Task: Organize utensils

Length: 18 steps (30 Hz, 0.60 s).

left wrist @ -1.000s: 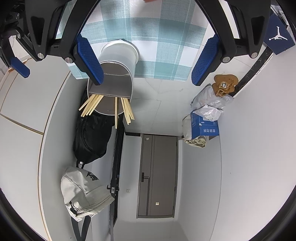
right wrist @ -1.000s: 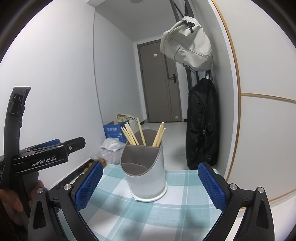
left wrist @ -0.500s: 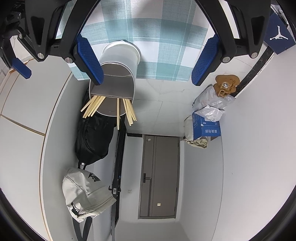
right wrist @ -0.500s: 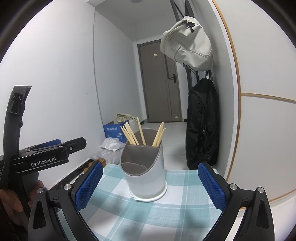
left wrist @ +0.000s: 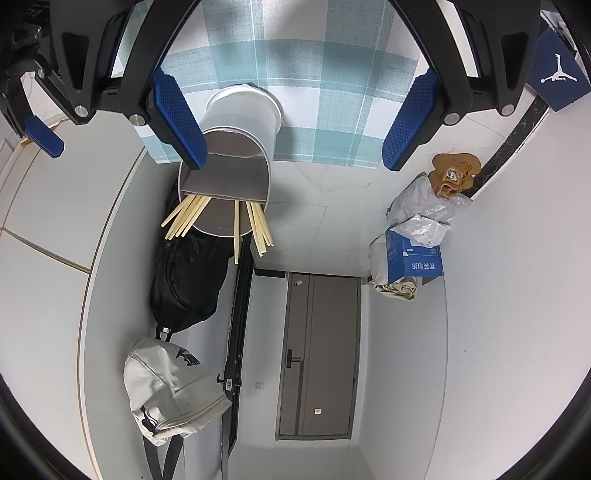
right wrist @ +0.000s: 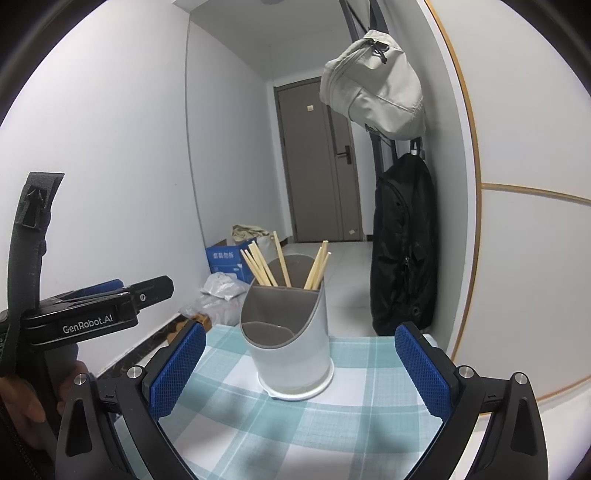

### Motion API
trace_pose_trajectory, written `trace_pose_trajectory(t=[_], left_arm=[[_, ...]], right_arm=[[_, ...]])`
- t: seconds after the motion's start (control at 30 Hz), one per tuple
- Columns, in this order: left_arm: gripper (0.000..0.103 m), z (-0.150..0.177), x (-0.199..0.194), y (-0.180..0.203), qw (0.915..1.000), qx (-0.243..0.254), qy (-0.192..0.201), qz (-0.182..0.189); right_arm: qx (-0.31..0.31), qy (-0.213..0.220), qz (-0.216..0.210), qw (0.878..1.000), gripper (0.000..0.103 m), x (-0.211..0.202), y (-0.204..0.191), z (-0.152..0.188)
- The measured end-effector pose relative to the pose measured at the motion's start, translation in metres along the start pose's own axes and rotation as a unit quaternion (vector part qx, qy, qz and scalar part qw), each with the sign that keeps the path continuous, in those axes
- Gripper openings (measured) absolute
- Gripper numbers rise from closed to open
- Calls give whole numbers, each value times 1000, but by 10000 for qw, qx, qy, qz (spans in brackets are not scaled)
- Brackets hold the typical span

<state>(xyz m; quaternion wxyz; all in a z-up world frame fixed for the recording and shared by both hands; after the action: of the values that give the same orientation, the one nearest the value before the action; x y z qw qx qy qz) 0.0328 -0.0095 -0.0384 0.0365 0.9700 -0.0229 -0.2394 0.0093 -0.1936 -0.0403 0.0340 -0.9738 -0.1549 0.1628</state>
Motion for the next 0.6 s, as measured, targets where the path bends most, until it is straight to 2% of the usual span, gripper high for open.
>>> trace_pose_trajectory(t=[0.6], left_arm=[[93,3,5,-1,10000,-71,-62,-4]], right_arm=[[-1,64,7,10000,103,-3,-1,0]])
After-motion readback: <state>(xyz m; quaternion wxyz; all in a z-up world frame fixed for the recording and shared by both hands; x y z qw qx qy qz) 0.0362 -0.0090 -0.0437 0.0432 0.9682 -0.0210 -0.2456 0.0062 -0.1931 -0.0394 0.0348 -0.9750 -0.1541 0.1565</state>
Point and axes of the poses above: each gripper's, at about its wrist camera, not at the fingertips, and x roughly the way its jaws point, y to its right, z to its underside, the point moved 8 cm from there along x, roughly the way its jaws point, and after that the axes turned 2 degrees about -y, right-handed, at the moved point
